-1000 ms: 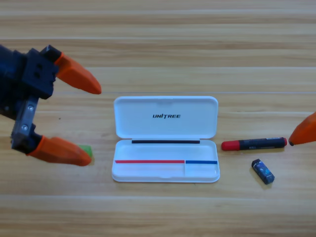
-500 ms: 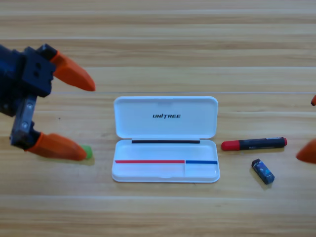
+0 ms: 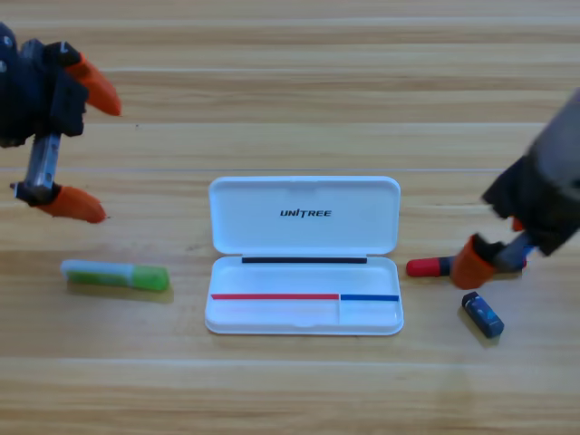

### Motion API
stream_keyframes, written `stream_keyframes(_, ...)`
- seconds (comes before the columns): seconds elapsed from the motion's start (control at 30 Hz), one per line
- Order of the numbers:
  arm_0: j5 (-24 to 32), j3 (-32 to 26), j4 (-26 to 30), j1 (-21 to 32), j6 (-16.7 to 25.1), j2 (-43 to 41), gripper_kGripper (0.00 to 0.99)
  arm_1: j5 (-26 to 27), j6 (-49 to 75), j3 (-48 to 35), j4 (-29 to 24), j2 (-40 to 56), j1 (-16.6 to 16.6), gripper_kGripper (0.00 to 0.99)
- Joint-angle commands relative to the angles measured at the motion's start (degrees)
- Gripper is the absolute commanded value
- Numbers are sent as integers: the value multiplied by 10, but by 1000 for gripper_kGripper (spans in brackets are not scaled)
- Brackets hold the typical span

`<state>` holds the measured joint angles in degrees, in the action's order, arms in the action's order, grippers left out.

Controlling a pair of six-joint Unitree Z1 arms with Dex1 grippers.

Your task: Clean up eraser and pencils

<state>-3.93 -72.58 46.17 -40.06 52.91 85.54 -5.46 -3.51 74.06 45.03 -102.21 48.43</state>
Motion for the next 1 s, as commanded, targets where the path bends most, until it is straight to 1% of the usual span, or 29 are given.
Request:
stream_keyframes(0.03, -11, 18, 5, 81, 31, 81, 989, -5, -12, 16, 6, -101, -33, 905)
stream_keyframes(0.17, -19, 25, 1, 101, 34, 126, 989, -5, -19, 16, 6, -125, -33, 891)
stream_keyframes(0.23, -23, 36, -8, 103, 34, 140, 988, -4, -19, 15, 6, -136, -34, 853)
stream_keyframes(0.33, -27, 57, -28, 103, 33, 156, 988, -4, -19, 14, 6, -149, -34, 838)
stream_keyframes(0.43, -27, 85, -57, 103, 32, 166, 988, -1, -19, 13, 6, -161, -34, 811)
stream_keyframes(0.57, -21, 120, -97, 103, 31, 175, 988, 3, -19, 13, 8, -177, -34, 807)
stream_keyframes(0.6, -20, 127, -105, 103, 30, 177, 988, 5, -19, 15, 9, -179, -34, 756)
stream_keyframes(0.63, -17, 133, -113, 103, 30, 181, 988, 9, -18, 16, 11, -182, -34, 729)
stream_keyframes(0.77, -11, 153, -143, 103, 30, 196, 989, 20, -17, 21, 22, -191, -34, 726)
stream_keyframes(0.8, -8, 155, -148, 103, 30, 198, 989, 23, -15, 24, 25, -194, -34, 660)
stream_keyframes(0.83, -7, 157, -153, 103, 31, 201, 988, 30, -12, 26, 27, -198, -34, 526)
stream_keyframes(0.87, -6, 161, -158, 103, 31, 204, 988, 36, -9, 27, 28, -200, -34, 472)
stream_keyframes(1.0, -2, 169, -176, 103, 33, 212, 989, 47, -4, 28, 30, -204, -34, 341)
